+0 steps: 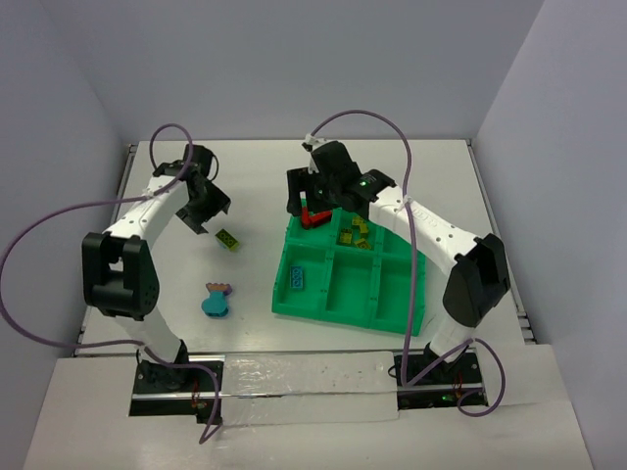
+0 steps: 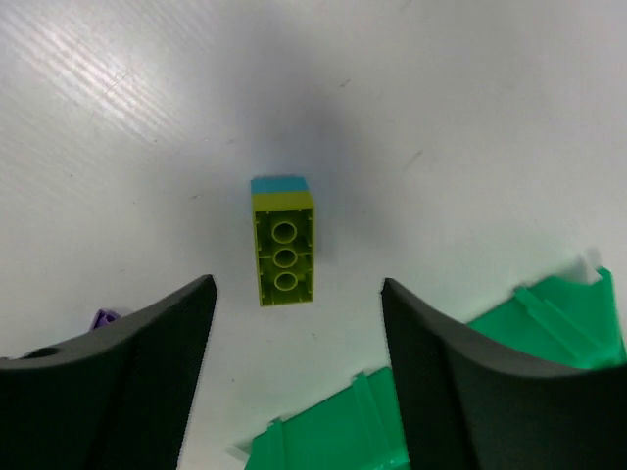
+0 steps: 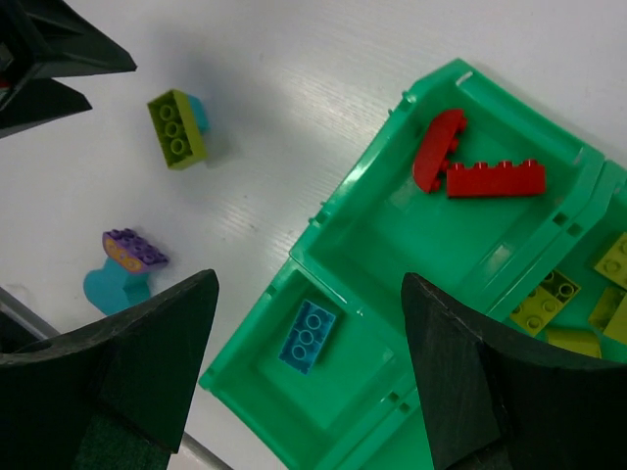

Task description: Sort the legos into containers by color

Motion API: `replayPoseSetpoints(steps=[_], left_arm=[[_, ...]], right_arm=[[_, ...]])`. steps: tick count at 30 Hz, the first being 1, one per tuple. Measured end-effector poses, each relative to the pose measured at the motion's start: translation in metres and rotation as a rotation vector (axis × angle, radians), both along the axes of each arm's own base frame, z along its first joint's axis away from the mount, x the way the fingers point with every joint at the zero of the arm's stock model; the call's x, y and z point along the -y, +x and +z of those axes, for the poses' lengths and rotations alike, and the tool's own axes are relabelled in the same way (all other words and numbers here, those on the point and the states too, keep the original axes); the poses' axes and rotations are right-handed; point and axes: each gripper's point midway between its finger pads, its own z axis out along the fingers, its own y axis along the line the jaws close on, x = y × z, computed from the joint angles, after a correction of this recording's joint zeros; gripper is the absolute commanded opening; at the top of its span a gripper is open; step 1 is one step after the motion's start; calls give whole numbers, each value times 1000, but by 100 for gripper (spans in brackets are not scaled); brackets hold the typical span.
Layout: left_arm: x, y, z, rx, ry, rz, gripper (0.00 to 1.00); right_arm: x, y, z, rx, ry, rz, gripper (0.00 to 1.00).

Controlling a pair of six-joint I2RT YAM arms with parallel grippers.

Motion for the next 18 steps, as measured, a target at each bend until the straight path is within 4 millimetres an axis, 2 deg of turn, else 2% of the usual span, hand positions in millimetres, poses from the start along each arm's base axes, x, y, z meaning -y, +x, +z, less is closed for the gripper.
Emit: replayPoseSetpoints(steps=[6, 10, 18], left_arm=[[6, -14, -18, -86, 75, -18, 81], [6, -14, -22, -97, 86, -18, 80], [12, -17, -43, -153, 120, -55, 76]], right_arm=[[2, -3, 1, -1, 4, 3, 83], [2, -4, 8, 12, 16, 6, 83], [0, -6, 9, 8, 25, 15, 83]])
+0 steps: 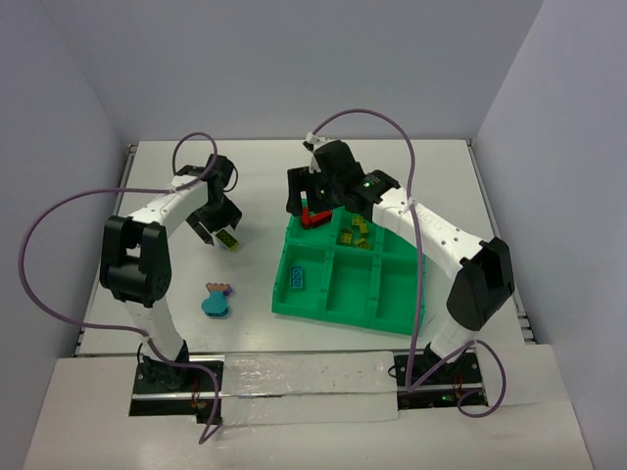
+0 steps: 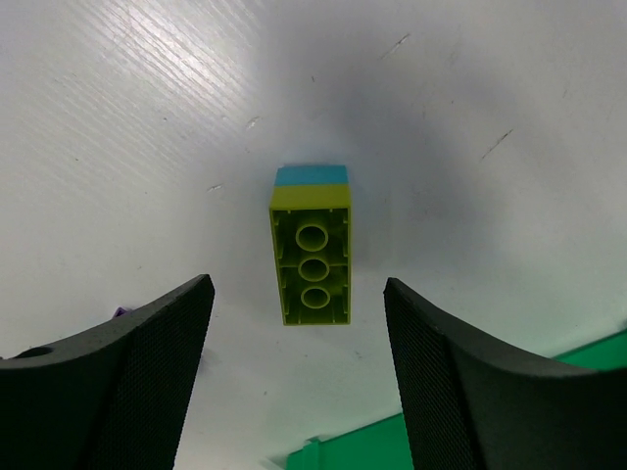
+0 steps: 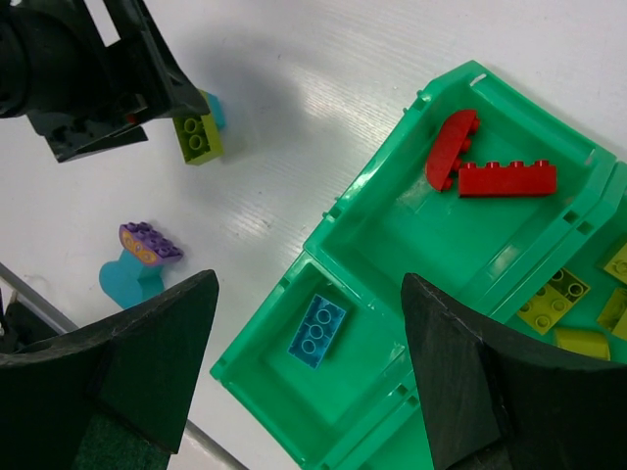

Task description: Sort the legos into containers by color

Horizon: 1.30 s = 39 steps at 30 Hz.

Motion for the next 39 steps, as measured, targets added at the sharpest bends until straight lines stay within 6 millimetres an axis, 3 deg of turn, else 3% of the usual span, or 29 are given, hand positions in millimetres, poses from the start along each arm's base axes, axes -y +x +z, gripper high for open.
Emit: replayPoseSetpoints(steps=[30, 36, 39], left_arm=[[5, 5, -24, -14, 8, -59, 55], [5, 6, -24, -10, 5, -61, 45], [5, 7, -24, -8, 4, -63, 30]], right_arm=[[-1, -1, 0, -6, 6, 6, 83], [-1, -1, 0, -6, 6, 6, 83], [-1, -1, 0, -6, 6, 6, 83]])
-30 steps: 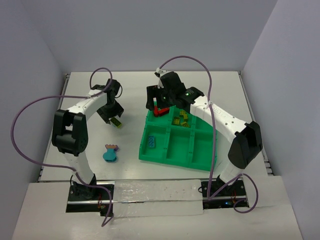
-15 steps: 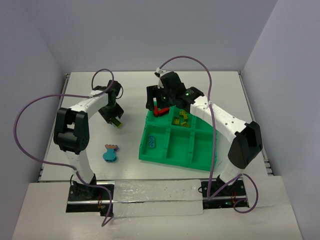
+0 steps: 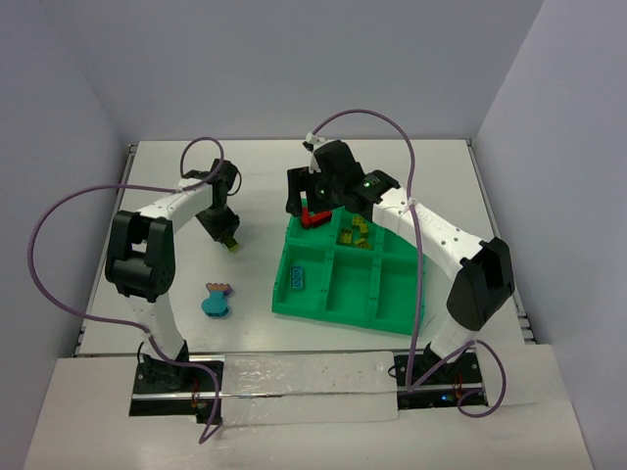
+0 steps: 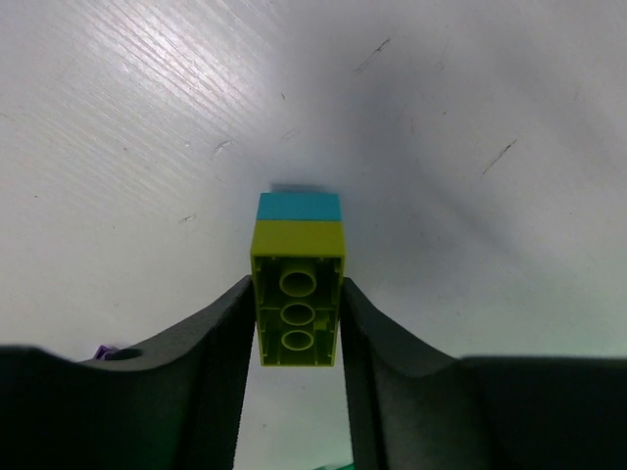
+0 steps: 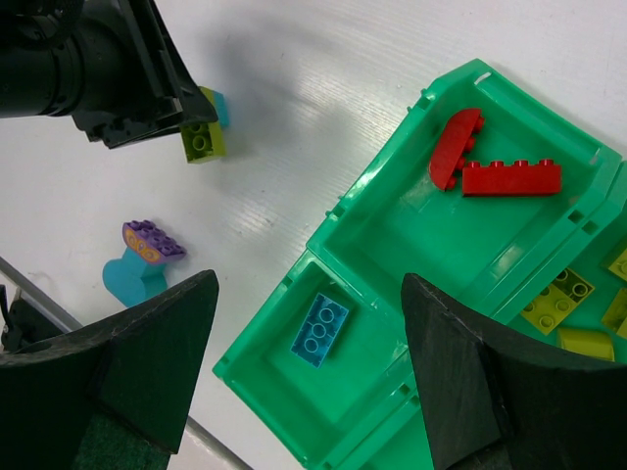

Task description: Sort the legos into containers by color

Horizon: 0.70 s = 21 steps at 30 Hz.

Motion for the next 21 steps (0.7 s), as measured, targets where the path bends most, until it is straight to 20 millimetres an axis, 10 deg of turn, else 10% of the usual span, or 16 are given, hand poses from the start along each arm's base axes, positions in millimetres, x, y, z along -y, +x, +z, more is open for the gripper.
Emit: replayPoseSetpoints(steps=[4, 13, 21], left_arm=[[1, 1, 0, 2, -6, -6, 0], [20, 8, 15, 19, -95, -120, 0], [71, 28, 151, 411, -493, -364, 0]], right_arm=[[0, 0, 0, 0, 0, 0, 83], [2, -1, -1, -10, -3, 2, 83], [25, 3, 34, 11, 88, -4, 83]])
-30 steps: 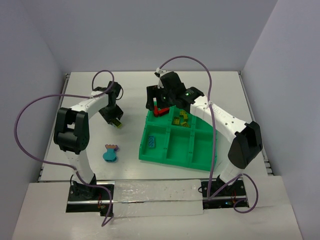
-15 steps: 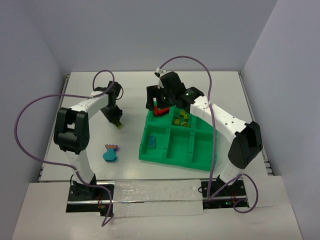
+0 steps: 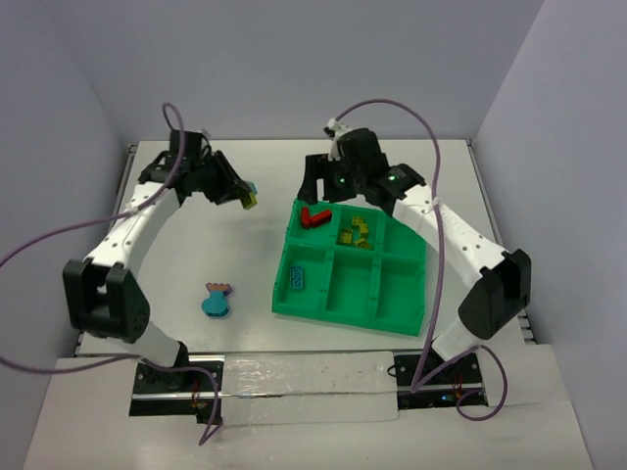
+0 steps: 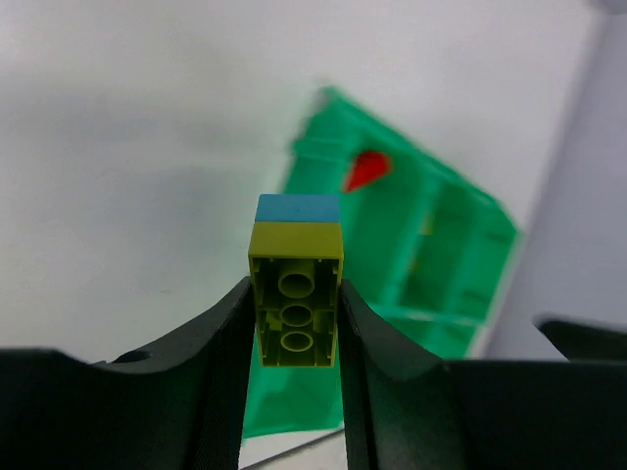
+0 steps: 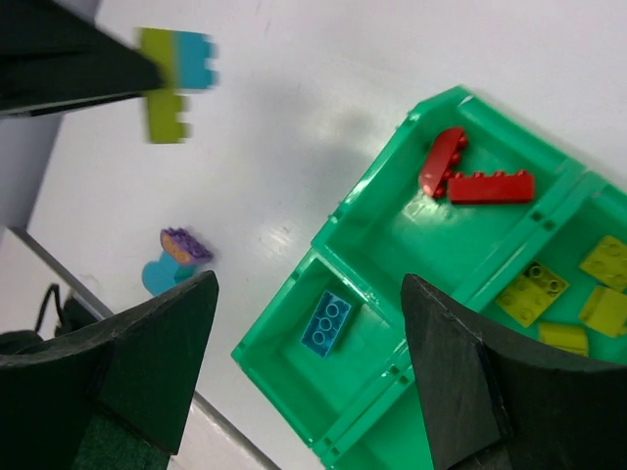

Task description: Sort the legos into containers by color

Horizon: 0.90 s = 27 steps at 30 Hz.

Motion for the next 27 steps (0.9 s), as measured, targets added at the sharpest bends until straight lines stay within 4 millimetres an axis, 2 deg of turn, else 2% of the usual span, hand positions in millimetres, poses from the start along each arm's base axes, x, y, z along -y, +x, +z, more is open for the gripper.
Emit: replayPoseSetpoints(steps=[2, 3, 4, 6, 7, 14, 21, 27], left_arm=[[4, 0, 48, 148, -131, -49, 0], [5, -2, 66, 213, -188, -77, 0], [6, -7, 81, 260, -244, -104, 0], [10, -15, 99, 320, -331, -160, 0], [14, -18, 105, 342, -370, -190, 0], [40, -42, 97, 310, -588, -341, 0], [48, -59, 129, 401, -678, -479, 0], [50, -69, 141, 436, -696, -542, 0]], right_arm=[[11, 2, 16, 15, 42, -8, 83], [15, 3, 24, 23, 65, -7, 82], [19, 3, 31, 32, 85, -5, 82], [22, -1, 43, 43, 119, 15, 82], [20, -4, 47, 45, 136, 36, 82], [-5, -30, 60, 15, 256, 220, 82], [-31, -48, 87, 20, 420, 411, 82], [-50, -45, 87, -54, 528, 492, 82]])
